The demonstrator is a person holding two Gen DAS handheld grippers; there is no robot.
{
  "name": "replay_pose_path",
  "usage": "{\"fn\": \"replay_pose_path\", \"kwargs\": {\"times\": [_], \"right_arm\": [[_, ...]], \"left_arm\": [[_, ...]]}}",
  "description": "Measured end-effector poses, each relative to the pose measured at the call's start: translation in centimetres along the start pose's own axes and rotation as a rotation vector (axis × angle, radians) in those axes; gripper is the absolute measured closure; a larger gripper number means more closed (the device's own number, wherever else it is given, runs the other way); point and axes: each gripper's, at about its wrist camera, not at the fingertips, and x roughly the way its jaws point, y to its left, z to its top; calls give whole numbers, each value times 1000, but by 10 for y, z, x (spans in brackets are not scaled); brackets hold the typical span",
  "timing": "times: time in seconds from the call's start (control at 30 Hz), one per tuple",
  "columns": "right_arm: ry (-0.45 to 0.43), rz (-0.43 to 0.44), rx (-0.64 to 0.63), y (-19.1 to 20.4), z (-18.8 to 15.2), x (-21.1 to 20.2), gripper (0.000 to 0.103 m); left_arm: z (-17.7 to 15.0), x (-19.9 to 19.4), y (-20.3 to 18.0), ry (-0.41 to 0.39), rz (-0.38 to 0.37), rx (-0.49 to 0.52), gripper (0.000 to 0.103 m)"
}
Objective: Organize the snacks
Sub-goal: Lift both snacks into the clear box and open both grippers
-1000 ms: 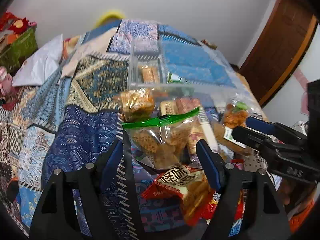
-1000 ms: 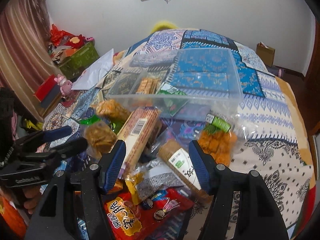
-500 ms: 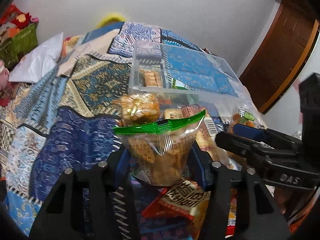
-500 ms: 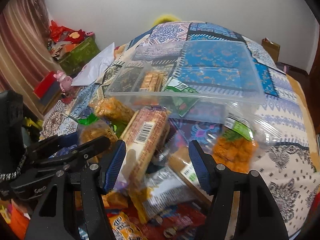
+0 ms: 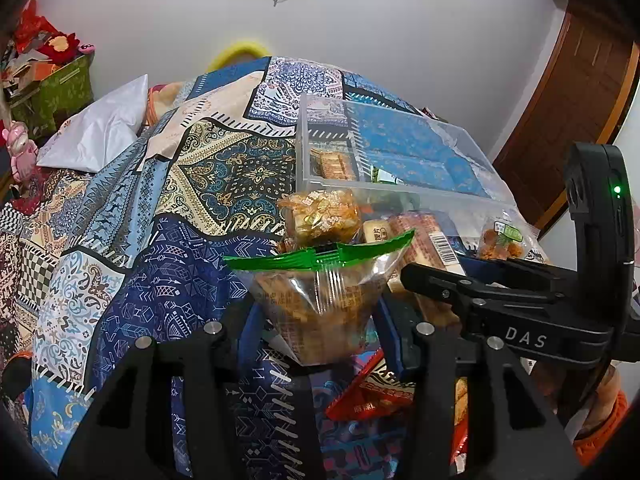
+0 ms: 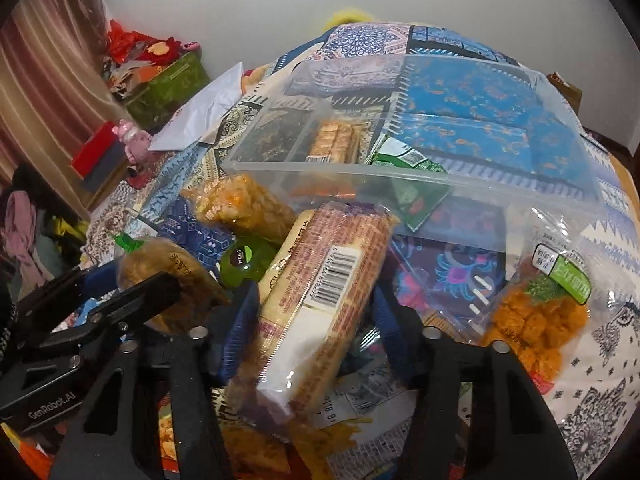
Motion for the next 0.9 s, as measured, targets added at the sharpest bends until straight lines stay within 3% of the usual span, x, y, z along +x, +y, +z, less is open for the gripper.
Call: {"fn": "replay_pose_path", "kwargs": {"times": [0.2,0.47,0.9], "right_arm": [[-28,1,-11,-1,0,-12,64],[-93,16,3,-4,4,-36,64],[-246,-47,15,-22,34,-87,64]], "left_arm": [[7,-16,-6,-44,-6,11,54],[22,-41,-19,-111,-15,32,54],[71,-53,-42,-224,-27,54,54]]}}
